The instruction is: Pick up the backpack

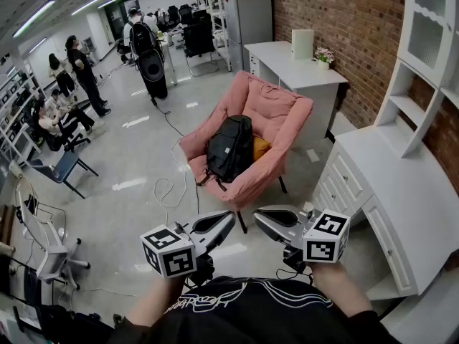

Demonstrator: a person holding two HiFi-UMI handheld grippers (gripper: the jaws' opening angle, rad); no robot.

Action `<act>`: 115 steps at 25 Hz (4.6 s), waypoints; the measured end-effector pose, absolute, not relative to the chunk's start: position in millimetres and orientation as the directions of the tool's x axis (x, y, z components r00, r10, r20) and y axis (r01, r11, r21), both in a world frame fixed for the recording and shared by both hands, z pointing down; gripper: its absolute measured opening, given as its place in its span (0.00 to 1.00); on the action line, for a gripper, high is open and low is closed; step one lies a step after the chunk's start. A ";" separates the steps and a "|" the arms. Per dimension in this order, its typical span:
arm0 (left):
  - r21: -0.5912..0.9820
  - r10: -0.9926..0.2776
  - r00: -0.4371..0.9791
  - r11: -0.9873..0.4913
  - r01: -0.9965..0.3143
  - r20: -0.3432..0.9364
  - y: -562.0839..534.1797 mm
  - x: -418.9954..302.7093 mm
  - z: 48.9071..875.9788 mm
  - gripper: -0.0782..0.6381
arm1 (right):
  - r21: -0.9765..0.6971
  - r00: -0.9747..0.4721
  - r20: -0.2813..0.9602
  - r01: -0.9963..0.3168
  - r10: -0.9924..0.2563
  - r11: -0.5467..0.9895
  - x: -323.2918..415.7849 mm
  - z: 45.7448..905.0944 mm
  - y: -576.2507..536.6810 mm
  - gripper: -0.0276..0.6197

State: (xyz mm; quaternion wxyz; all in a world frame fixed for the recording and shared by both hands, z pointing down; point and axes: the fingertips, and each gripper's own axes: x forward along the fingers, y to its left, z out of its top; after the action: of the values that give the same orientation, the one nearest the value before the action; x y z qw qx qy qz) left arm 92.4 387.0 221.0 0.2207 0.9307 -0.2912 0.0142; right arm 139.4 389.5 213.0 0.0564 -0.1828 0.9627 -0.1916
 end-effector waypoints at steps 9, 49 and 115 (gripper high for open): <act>0.400 -0.543 0.827 -0.733 -0.550 0.143 389.3 96.1 225.4 0.11 | -0.400 -0.934 -0.048 -0.308 -0.355 0.863 143.8 218.3 390.3 0.05; 0.666 -0.506 0.827 -0.530 -0.524 0.247 72.3 -172.4 347.8 0.11 | -0.616 -0.856 0.200 -0.488 -0.477 0.618 -73.3 337.3 76.4 0.05; 0.517 0.102 0.657 -0.711 -0.477 0.747 -343.3 -62.9 674.4 0.47 | -0.452 -0.325 0.771 -0.885 -0.548 -0.110 104.7 632.7 -222.6 0.49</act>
State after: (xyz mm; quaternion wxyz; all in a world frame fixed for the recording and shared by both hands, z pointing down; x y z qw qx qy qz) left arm -62.9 -343.3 674.4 0.3632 0.8347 -0.1124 0.3985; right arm 104.7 -222.6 632.7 -0.1701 -0.5554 0.6451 -0.4965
